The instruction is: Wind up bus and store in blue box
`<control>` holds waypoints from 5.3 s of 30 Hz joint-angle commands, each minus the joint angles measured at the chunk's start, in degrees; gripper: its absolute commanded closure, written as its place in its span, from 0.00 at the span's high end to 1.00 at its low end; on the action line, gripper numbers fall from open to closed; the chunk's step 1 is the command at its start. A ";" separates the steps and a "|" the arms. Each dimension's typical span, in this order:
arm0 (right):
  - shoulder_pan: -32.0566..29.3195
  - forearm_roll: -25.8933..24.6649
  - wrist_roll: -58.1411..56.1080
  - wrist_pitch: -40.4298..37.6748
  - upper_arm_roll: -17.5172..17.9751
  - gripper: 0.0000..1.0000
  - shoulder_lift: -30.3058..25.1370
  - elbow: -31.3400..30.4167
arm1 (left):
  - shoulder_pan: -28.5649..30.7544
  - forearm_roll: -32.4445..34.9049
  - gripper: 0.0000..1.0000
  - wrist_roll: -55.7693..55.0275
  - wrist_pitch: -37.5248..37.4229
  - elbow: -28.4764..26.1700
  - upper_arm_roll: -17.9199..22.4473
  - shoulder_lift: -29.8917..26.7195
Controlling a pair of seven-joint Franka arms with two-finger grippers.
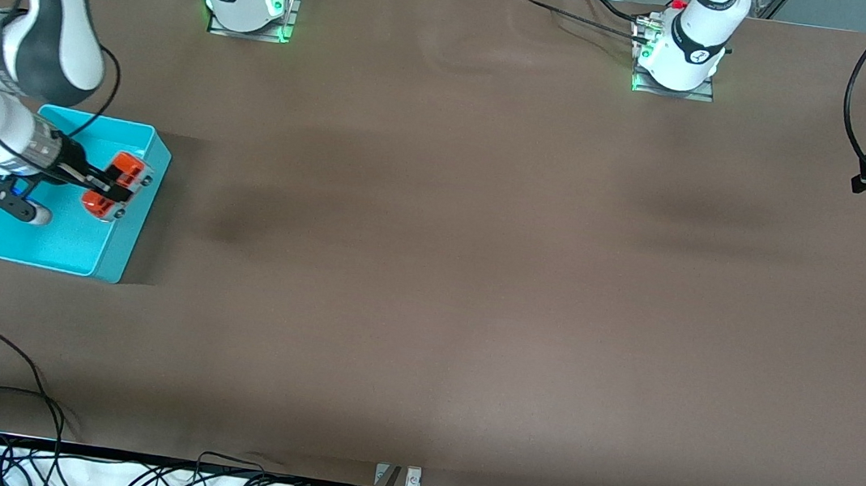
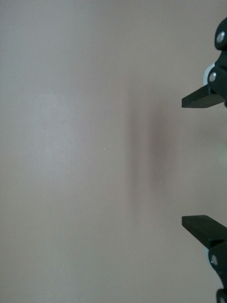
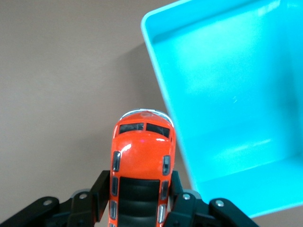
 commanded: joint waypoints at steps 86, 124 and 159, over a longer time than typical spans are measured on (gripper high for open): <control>-8.11 -1.80 -24.52 -21.52 5.07 1.00 -9.80 6.95 | 0.73 0.68 1.00 -0.44 -1.43 1.93 -0.09 0.98; 5.68 -3.82 -11.95 -26.46 8.32 1.00 -8.57 16.02 | 0.73 0.68 1.00 -0.44 -1.43 2.02 -0.09 0.98; 5.42 -3.12 -10.89 -27.07 7.45 1.00 -8.13 19.44 | 0.73 0.77 1.00 -0.44 -1.43 2.02 -0.17 0.98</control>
